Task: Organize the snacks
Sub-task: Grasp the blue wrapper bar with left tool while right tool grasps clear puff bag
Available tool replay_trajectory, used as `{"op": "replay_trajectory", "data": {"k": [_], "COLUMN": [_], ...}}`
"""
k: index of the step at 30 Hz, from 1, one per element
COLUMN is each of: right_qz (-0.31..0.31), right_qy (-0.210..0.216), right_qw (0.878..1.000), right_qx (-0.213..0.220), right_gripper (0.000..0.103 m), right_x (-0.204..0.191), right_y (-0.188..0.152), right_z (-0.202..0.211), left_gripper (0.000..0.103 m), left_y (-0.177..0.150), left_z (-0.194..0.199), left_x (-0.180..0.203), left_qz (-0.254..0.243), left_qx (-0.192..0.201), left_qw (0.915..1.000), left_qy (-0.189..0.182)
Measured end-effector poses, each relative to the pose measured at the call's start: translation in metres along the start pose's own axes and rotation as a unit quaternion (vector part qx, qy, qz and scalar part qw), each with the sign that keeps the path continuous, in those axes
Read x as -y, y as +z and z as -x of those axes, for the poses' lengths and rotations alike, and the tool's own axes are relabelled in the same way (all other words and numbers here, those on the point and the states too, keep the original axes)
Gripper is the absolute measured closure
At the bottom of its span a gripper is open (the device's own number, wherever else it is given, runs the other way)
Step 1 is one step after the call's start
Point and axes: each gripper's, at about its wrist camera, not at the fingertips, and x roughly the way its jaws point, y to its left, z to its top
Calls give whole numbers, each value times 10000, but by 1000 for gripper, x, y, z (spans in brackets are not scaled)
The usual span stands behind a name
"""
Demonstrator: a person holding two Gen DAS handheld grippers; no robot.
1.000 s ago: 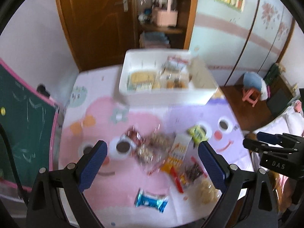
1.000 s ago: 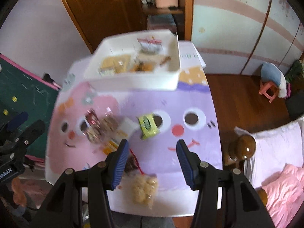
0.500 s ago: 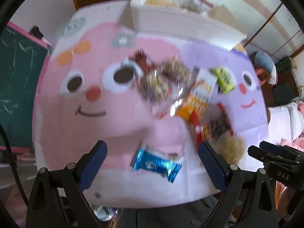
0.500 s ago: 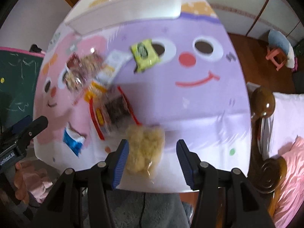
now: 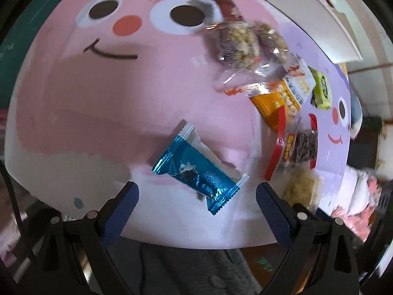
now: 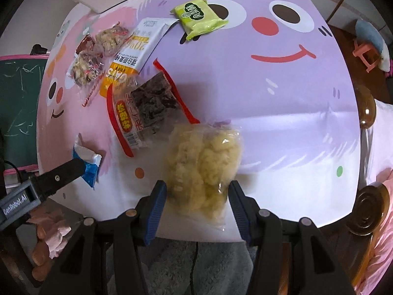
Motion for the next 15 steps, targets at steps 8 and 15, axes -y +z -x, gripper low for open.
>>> {"op": "replay_trajectory", "data": {"k": [8,15], "right_qz": [106,201], "right_qy": [-190,-231], "right_qw": [9998,9995], "right_qx": [21,79], "right_gripper": [47,47], "right_x": [-14,-20], "right_y": [3,0], "right_z": [-8,-13], "left_gripper": [34,61], "left_y": [-1,-1], "left_z": [-20,-23], "left_x": [7,19], "left_qz": [155,84], "left_qx": [-408,-285], "left_qw": [9989,9995], "left_qy": [-144,127]}}
